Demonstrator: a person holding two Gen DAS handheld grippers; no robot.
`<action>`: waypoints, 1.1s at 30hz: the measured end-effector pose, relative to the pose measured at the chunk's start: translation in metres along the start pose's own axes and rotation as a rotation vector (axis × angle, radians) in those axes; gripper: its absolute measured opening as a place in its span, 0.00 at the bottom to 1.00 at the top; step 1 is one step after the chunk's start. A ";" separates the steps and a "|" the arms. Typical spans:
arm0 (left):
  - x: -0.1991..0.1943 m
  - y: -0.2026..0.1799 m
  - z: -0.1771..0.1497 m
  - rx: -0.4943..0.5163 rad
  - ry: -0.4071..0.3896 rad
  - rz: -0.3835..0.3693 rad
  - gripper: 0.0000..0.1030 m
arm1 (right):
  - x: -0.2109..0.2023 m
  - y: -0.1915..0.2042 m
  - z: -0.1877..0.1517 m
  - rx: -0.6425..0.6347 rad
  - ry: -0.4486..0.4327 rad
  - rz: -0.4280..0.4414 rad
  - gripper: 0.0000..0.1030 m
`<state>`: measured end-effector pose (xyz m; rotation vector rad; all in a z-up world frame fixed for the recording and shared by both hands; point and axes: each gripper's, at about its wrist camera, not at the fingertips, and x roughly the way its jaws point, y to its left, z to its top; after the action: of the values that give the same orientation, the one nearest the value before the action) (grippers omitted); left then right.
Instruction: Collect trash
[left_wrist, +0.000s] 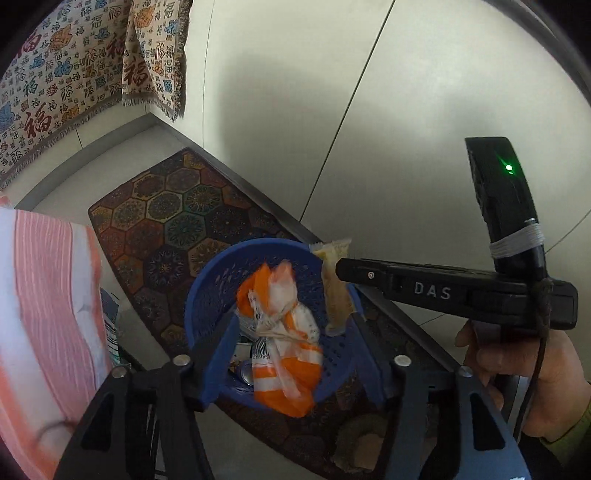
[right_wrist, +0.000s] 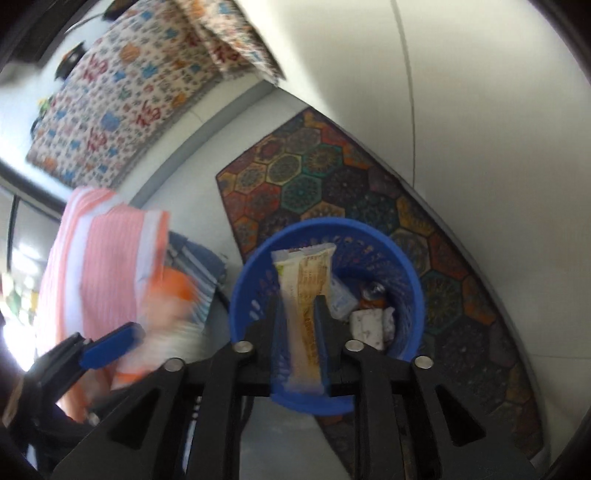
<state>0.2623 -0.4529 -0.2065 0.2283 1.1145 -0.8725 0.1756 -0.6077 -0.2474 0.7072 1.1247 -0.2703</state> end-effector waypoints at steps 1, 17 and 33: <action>0.009 0.001 0.002 -0.009 0.008 0.004 0.62 | 0.003 -0.008 -0.001 0.021 -0.011 -0.004 0.51; -0.096 -0.028 -0.025 0.038 -0.176 0.042 1.00 | -0.118 0.008 -0.032 -0.055 -0.178 -0.134 1.00; -0.194 -0.071 -0.110 0.044 -0.260 0.302 1.00 | -0.213 0.068 -0.178 -0.184 -0.276 -0.268 1.00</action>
<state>0.1057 -0.3409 -0.0735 0.3018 0.7947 -0.6363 -0.0083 -0.4738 -0.0753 0.3428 0.9638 -0.4708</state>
